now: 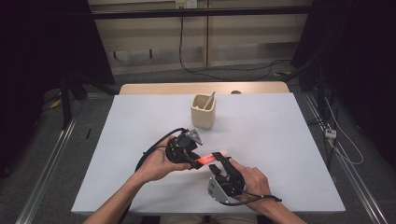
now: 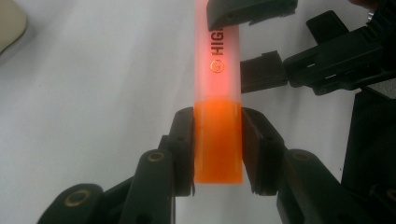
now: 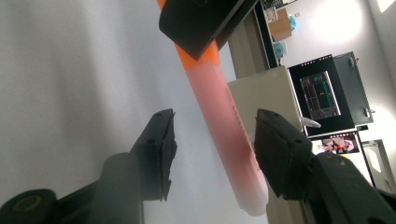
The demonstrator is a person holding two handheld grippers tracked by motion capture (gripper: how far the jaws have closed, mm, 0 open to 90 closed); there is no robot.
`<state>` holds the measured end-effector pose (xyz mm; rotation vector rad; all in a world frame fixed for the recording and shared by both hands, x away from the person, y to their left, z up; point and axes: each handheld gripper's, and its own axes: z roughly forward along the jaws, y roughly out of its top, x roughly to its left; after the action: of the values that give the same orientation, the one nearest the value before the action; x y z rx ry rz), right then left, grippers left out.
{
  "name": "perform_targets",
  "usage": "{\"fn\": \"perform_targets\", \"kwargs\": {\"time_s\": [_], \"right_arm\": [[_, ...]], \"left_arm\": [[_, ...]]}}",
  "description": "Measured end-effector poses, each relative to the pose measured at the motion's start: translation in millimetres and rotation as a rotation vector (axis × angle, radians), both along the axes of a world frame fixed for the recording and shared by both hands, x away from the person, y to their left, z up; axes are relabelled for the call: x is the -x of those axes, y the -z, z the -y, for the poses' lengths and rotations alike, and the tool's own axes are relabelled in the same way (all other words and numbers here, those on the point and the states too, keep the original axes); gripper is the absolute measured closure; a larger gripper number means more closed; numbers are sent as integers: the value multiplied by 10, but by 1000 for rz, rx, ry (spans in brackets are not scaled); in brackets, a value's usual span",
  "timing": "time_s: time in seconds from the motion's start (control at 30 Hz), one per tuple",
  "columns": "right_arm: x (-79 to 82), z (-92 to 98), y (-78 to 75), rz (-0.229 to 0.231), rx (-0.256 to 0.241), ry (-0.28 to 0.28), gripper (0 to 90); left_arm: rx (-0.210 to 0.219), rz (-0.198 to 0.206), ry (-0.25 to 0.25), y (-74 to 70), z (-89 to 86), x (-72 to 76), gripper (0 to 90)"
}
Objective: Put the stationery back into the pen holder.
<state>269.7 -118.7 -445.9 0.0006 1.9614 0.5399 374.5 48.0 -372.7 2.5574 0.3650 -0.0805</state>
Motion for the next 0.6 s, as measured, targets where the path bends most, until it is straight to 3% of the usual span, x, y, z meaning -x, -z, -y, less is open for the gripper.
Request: {"fn": "perform_targets", "kwargs": {"time_s": [0.33, 0.5, 0.6], "right_arm": [[18, 9, 39, 14, -3, -3, 687], [37, 19, 97, -21, 22, -6, 759], [24, 39, 76, -22, 5, -3, 778]], "left_arm": [[-8, -19, 7, 34, 105, 27, 672], [24, -31, -9, 48, 107, 20, 670], [66, -37, -29, 53, 86, 13, 664]]}}
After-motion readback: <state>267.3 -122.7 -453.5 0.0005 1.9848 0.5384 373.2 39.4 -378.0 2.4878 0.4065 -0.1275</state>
